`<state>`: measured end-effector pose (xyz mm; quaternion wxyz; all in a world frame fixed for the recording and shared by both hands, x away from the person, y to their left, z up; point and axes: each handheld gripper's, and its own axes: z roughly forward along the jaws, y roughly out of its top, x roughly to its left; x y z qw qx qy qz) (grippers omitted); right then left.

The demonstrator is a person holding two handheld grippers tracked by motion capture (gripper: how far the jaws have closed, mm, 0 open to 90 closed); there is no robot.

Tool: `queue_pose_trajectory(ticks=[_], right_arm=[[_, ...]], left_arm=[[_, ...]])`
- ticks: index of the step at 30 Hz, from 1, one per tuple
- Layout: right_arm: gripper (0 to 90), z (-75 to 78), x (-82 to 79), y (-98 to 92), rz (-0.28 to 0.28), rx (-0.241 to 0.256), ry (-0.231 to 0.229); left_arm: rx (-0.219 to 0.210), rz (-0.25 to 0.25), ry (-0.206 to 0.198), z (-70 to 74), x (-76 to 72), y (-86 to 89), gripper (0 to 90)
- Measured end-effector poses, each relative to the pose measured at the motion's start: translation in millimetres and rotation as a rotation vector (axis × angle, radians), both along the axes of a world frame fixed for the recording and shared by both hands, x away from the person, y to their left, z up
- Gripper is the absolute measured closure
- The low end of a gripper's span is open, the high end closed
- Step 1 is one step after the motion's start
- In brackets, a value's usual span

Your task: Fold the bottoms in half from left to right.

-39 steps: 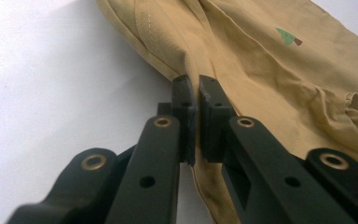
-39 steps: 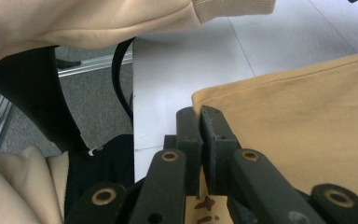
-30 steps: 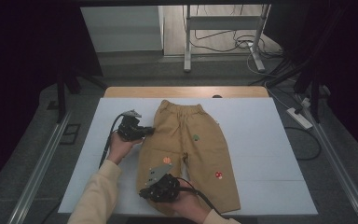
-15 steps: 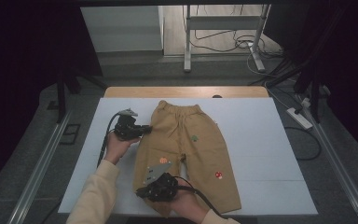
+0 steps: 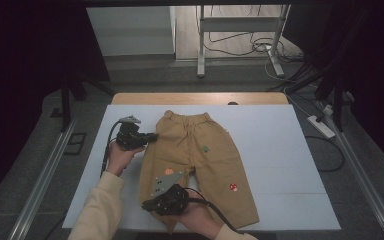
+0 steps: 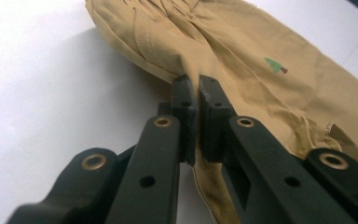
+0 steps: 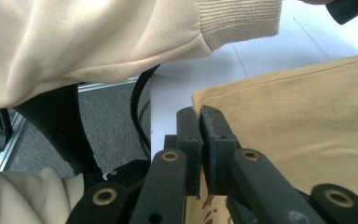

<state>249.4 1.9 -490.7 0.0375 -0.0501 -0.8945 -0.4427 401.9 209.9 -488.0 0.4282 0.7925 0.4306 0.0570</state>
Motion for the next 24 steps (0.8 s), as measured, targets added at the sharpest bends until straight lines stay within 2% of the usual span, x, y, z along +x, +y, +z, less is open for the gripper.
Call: queue_pose_trajectory(ticks=[5, 12, 24], right_arm=[[86.5, -1.7, 1.0, -1.4, -0.002, -0.009, 0.001], [86.7, 7.9, -1.4, -3.2, -0.001, 0.028, -0.019], [86.8, 6.3, 1.8, -17.9, -0.029, 0.009, -0.016]], left_arm=[[-0.012, 0.004, -0.015, 3.4, -1.3, 2.1, 85.9], [-0.043, 0.018, -0.046, 15.5, -6.5, 11.5, 85.9], [-0.015, 0.010, -0.036, 9.8, -2.7, -2.1, 85.8]])
